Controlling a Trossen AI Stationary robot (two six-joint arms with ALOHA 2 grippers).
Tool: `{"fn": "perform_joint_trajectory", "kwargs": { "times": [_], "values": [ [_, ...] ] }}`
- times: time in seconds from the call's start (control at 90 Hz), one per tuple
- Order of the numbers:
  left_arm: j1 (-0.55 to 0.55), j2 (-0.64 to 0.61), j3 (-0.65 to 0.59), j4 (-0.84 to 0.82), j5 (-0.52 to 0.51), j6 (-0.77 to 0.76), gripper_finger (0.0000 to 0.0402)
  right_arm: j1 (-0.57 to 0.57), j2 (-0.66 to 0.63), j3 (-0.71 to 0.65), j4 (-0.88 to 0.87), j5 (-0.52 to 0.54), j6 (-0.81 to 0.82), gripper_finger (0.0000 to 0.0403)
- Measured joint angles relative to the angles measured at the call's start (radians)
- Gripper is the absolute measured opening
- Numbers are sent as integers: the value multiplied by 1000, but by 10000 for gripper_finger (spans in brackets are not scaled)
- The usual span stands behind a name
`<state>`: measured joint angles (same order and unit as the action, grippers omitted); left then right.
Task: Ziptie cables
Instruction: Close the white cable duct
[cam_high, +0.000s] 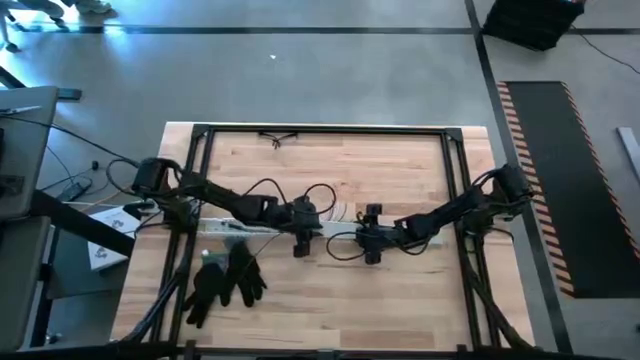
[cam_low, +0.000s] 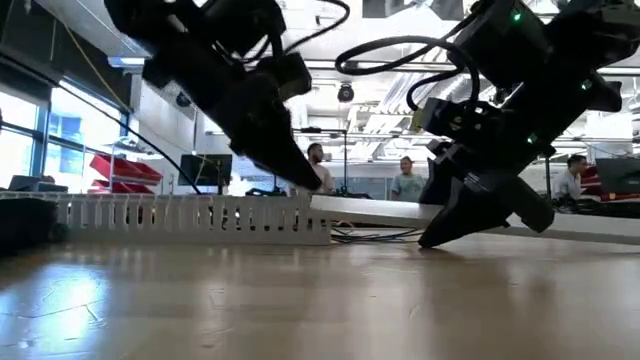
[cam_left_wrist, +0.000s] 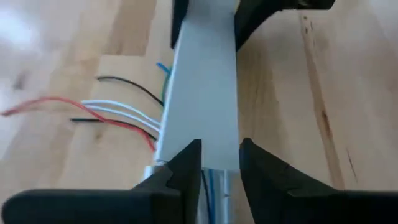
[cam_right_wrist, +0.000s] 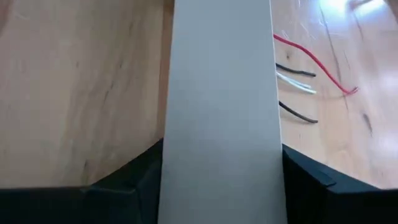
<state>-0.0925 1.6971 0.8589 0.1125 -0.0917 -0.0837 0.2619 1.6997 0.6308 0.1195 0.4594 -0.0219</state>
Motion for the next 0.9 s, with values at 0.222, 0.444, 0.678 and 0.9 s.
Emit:
{"fn": "perform_joint_trajectory", "kwargs": {
  "times": [0.222,0.444,0.678,0.9],
  "values": [
    [-17,-153,15,-187,-3,73,131,-10,-129,9,-163,-43,19,208],
    [-58,-227,-12,-218,-123,121,133,-43,-258,27,-248,-151,17,209],
    [-45,-153,-96,-37,-68,104,154,-72,-264,27,-294,-239,42,210],
    [-32,-32,-99,140,-57,180,214,-72,-265,27,-346,-274,100,211]
  ]
}}
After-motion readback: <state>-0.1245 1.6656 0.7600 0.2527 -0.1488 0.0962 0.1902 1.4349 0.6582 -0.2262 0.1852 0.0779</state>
